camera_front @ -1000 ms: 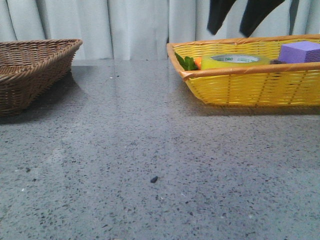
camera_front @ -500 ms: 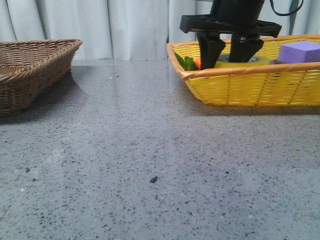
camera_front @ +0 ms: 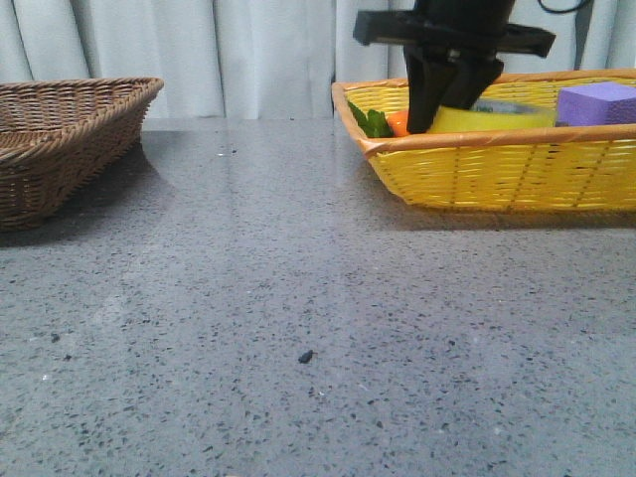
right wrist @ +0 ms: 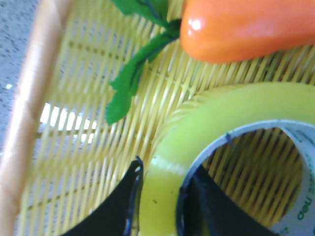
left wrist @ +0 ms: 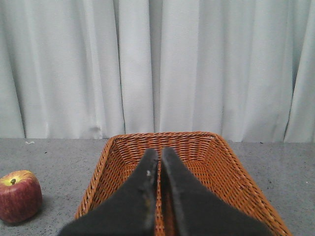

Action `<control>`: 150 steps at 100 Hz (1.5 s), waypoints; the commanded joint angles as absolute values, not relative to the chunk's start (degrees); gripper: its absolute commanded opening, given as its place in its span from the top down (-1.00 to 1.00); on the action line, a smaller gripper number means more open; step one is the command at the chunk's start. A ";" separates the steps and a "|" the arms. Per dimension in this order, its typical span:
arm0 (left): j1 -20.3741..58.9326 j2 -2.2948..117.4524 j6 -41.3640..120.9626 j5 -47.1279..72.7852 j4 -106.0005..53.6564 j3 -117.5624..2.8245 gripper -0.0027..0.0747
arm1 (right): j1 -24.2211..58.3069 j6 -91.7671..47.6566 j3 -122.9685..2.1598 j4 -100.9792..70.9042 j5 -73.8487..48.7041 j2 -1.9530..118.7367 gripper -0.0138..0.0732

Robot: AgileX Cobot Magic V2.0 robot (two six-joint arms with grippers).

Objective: Transfer tape with both arms
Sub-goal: 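Lift the tape roll and carry it toward the brown basket, then set the tape roll on the table and open the right gripper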

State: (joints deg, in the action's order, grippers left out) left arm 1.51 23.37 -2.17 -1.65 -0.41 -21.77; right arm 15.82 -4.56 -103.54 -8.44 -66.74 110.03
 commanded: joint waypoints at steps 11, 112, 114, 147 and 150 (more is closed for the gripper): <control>1.45 24.03 -2.35 -6.01 -0.88 -23.85 0.98 | 15.95 -5.02 -113.01 -8.45 -69.58 106.66 0.53; 1.45 24.03 -2.35 -6.01 -0.88 -23.85 0.98 | 41.24 -9.60 -123.51 -5.11 -70.40 113.12 0.52; 1.45 24.03 -2.35 -6.01 -0.88 -23.85 0.98 | 41.24 -9.60 -123.51 -5.11 -70.28 113.27 0.52; 1.45 24.03 -2.35 -6.01 -0.88 -23.85 0.98 | 41.24 -9.60 -123.51 -4.99 -69.49 114.04 0.06; 1.45 24.03 -2.35 -6.01 -0.88 -23.85 0.98 | 41.24 -9.60 -123.51 -4.99 -69.49 114.04 0.05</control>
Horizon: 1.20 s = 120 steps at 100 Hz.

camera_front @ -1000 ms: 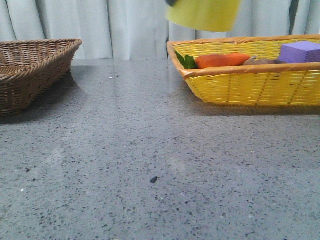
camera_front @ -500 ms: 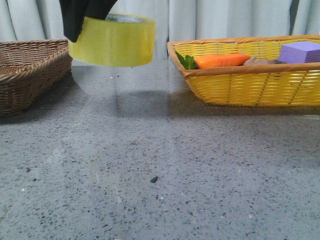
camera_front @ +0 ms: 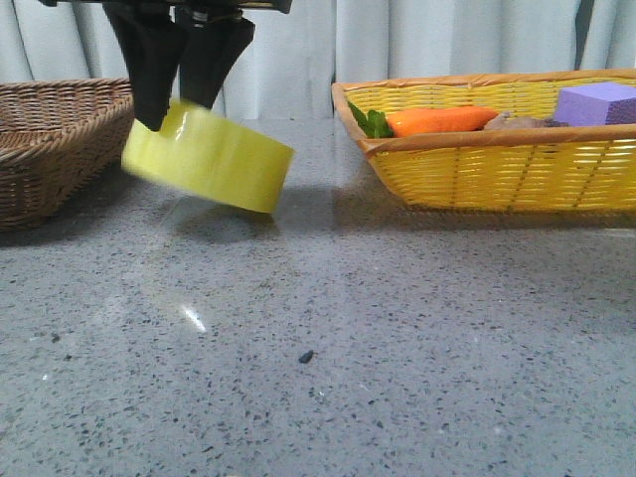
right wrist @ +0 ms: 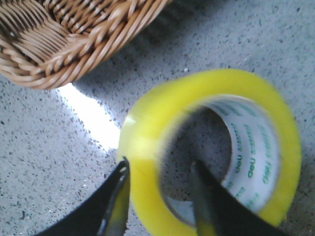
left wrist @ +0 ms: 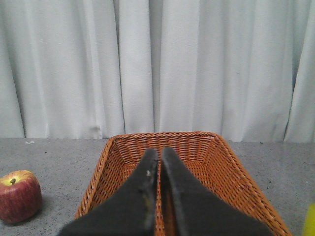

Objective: Transfer tape with both arms
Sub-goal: 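Set the tape roll on the table and open the right gripper, then withdraw the right gripper from the tape roll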

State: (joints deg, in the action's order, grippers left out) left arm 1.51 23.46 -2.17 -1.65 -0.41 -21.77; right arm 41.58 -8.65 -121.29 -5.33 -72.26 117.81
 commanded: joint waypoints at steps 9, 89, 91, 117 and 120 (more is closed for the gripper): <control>1.45 24.03 -2.35 -6.01 -0.88 -23.85 0.98 | 41.24 -9.60 -123.51 -4.86 -69.49 114.04 0.04; 7.83 24.03 -2.12 1.70 3.21 -30.25 0.98 | 34.63 -7.75 -130.88 4.38 -73.82 102.18 0.05; 8.32 24.03 -2.12 1.70 3.21 -30.34 0.98 | 34.22 -7.75 -130.88 4.38 -73.92 101.60 0.05; 14.84 26.33 -2.12 1.58 3.21 -30.34 0.98 | 31.15 -7.50 -130.88 4.38 -74.36 94.88 0.05; 15.82 27.05 -2.12 1.58 3.21 -30.34 0.98 | 30.99 -7.50 -130.88 4.52 -74.39 94.13 0.05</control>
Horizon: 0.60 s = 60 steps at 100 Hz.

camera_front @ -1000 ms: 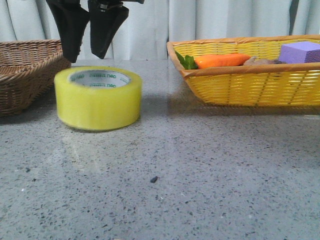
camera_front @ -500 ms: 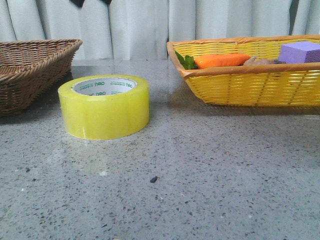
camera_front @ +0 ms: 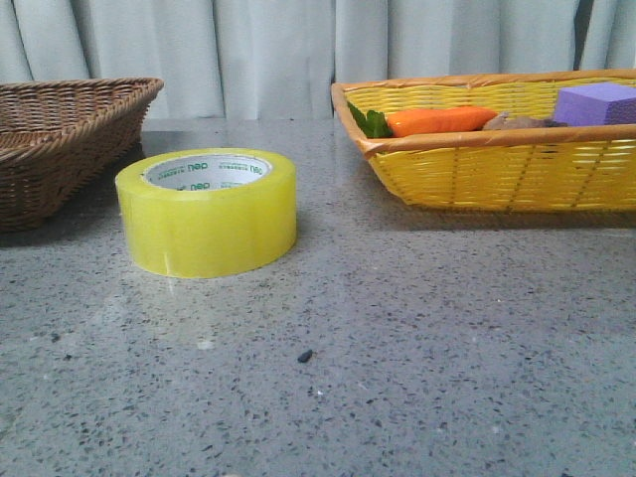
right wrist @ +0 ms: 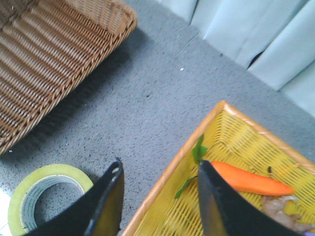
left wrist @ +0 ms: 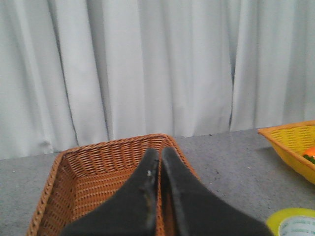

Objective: Transfer tape with both arms
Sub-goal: 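Withdraw the right gripper from the tape roll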

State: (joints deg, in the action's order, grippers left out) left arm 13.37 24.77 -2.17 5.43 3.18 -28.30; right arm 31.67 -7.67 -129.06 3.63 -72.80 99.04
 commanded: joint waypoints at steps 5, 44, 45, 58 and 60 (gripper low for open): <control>17.21 28.04 -2.12 1.58 3.21 -30.34 0.96 | 30.99 -7.50 -130.88 4.62 -74.51 92.88 0.09; 28.17 37.98 -2.04 1.93 3.42 -35.27 0.23 | 30.99 -6.35 -121.99 9.55 -74.35 80.03 0.84; 28.59 38.51 -2.04 2.05 3.42 -35.56 0.23 | 30.99 -6.22 -121.28 9.56 -74.23 79.72 0.83; 32.56 43.81 -2.04 5.97 3.42 -39.27 0.23 | 30.99 -3.85 -113.72 12.13 -70.89 73.63 0.83; 33.21 44.78 -2.04 6.81 3.42 -40.05 0.23 | 30.99 -3.66 -112.27 12.55 -70.40 72.61 0.83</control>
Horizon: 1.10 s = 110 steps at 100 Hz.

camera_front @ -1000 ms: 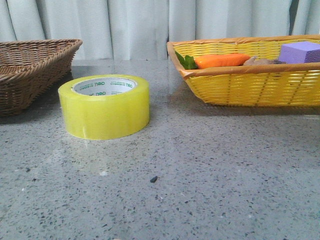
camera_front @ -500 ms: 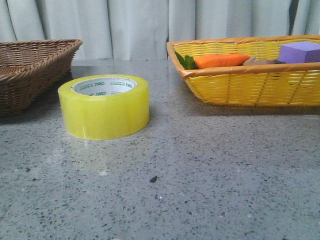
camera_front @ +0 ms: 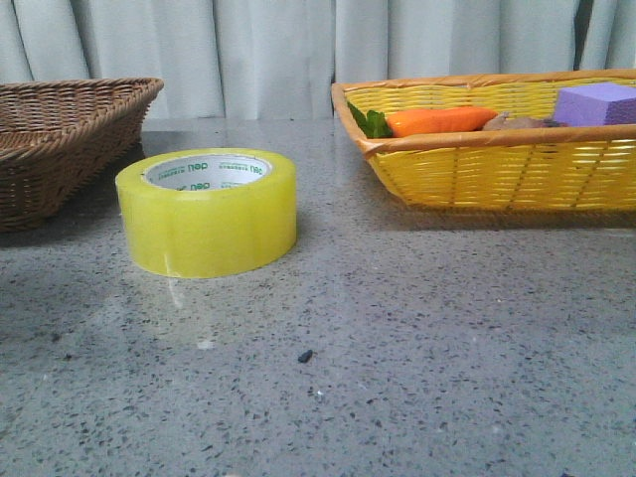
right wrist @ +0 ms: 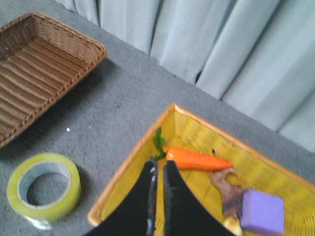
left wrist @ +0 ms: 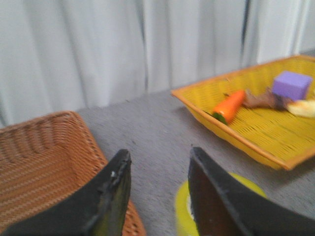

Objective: Transfer tape with both arms
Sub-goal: 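Withdraw the right gripper from the tape roll, then lower the left gripper onto the tape roll rim and grasp it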

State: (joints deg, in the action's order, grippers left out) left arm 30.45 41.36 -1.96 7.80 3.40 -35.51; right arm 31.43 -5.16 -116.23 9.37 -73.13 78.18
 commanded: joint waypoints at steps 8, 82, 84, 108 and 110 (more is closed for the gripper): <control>35.78 48.52 -1.84 10.40 3.93 -43.16 0.23 | 30.99 -2.10 -106.51 14.42 -68.19 68.76 0.83; 44.41 76.85 5.78 35.22 -3.46 -63.73 0.01 | 30.99 23.79 -58.76 35.07 -52.05 34.90 0.83; 44.41 77.57 5.78 35.64 -3.62 -64.17 0.01 | 30.99 24.07 -58.29 35.07 -52.18 34.56 0.83; 44.41 84.60 5.92 37.15 -3.62 -67.81 0.01 | 30.99 24.61 -57.21 34.96 -52.70 33.64 0.83; 44.41 85.19 5.92 37.28 -3.62 -68.11 0.01 | 30.99 24.61 -57.21 34.96 -52.70 33.64 0.83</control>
State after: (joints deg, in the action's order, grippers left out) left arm 44.07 84.82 5.82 38.82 -2.90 -65.14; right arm 31.43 24.45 -55.94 32.27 -56.12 33.48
